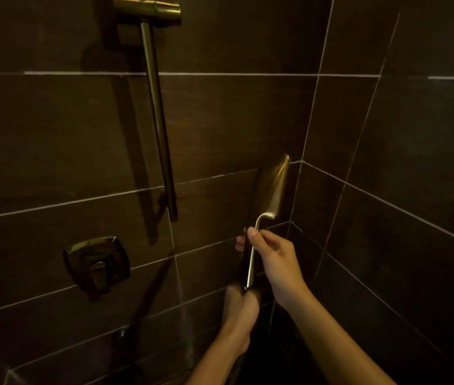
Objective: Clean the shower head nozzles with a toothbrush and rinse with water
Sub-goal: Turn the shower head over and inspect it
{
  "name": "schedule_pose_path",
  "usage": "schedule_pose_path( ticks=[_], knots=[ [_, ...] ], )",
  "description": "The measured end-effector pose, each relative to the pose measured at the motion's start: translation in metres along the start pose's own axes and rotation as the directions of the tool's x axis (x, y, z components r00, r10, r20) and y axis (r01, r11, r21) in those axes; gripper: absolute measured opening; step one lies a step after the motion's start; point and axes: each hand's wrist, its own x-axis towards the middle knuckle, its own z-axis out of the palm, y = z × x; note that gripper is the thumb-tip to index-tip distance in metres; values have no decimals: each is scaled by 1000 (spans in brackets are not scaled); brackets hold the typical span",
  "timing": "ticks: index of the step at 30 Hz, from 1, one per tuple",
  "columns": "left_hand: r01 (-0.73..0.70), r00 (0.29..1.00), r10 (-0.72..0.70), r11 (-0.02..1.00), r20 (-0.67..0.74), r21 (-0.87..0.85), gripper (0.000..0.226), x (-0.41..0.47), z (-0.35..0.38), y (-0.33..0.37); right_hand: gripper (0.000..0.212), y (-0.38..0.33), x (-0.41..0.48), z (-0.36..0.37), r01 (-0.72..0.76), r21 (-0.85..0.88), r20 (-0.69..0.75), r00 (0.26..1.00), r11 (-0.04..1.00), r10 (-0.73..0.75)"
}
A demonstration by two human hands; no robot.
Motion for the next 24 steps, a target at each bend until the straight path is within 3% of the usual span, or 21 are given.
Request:
schedule_pose_path(
  ticks=[5, 9, 12, 16, 19, 24],
  knots=[
    [29, 997, -32, 999, 69, 45, 27, 1, -10, 4, 33, -9, 3, 9, -179, 287, 114, 982, 941, 152],
    [19, 999, -20, 1000, 31, 23, 23, 6, -14, 2, 35, -11, 2, 22, -215, 329, 39, 976, 920, 214],
    [74, 993, -76, 997, 86, 23, 17, 5, -16, 1, 45, -11, 2, 29, -259, 346, -33, 957, 902, 288],
    [105, 982, -109, 994, 153, 39, 35, -2, -14, 1, 53, -13, 1, 27, -320, 302, -51, 935, 898, 350],
    [98, 987, -97, 995, 131, 4, 24, -1, -14, 3, 46, -15, -2, 27, -263, 237, -57, 957, 935, 283],
    [31, 998, -32, 999, 50, 32, 17, 3, -9, 9, 22, -6, -8, 25, 40, -33, -116, 992, 999, -44]
  ],
)
